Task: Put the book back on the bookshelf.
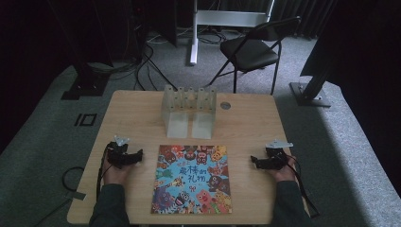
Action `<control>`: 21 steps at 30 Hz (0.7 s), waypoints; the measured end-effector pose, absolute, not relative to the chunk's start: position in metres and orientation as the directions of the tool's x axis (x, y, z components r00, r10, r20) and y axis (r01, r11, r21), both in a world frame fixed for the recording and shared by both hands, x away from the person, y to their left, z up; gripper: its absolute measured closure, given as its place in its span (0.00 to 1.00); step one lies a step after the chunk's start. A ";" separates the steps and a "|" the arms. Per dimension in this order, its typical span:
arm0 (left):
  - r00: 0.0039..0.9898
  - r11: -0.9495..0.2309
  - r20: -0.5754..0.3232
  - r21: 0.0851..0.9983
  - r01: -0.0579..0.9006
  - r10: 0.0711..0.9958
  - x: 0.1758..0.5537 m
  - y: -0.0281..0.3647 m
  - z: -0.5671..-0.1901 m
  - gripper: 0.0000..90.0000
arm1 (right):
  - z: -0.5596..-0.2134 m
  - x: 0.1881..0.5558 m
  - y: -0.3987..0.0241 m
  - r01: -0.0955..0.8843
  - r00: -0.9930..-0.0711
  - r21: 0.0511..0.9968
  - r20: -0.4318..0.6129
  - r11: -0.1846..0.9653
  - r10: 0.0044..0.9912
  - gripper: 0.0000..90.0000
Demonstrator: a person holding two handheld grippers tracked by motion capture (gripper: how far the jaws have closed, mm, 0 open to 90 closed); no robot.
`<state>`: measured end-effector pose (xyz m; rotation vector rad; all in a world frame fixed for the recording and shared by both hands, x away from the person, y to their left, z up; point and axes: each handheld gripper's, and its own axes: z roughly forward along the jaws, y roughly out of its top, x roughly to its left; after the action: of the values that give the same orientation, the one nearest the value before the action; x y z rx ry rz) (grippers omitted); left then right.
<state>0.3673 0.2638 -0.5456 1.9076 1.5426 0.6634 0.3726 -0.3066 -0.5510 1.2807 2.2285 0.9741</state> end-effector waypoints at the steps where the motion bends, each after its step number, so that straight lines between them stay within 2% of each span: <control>1: 0.200 -0.150 0.014 0.714 0.684 0.980 0.367 0.264 -0.546 0.17 | -0.551 0.373 -0.307 0.591 -0.506 0.731 0.007 0.340 0.863 0.16; 16: 0.214 -0.158 0.012 0.714 0.683 0.977 0.367 0.264 -0.545 0.18 | -0.551 0.372 -0.305 0.599 -0.488 0.730 0.007 0.329 0.873 0.15; 21: 0.221 -0.165 0.013 0.707 0.687 0.975 0.368 0.264 -0.545 0.18 | -0.548 0.374 -0.301 0.624 -0.482 0.703 0.005 0.340 0.876 0.17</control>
<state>0.3681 0.2644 -0.5446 1.9246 1.5286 0.6480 0.3736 -0.3008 -0.5477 1.3238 2.2347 0.9226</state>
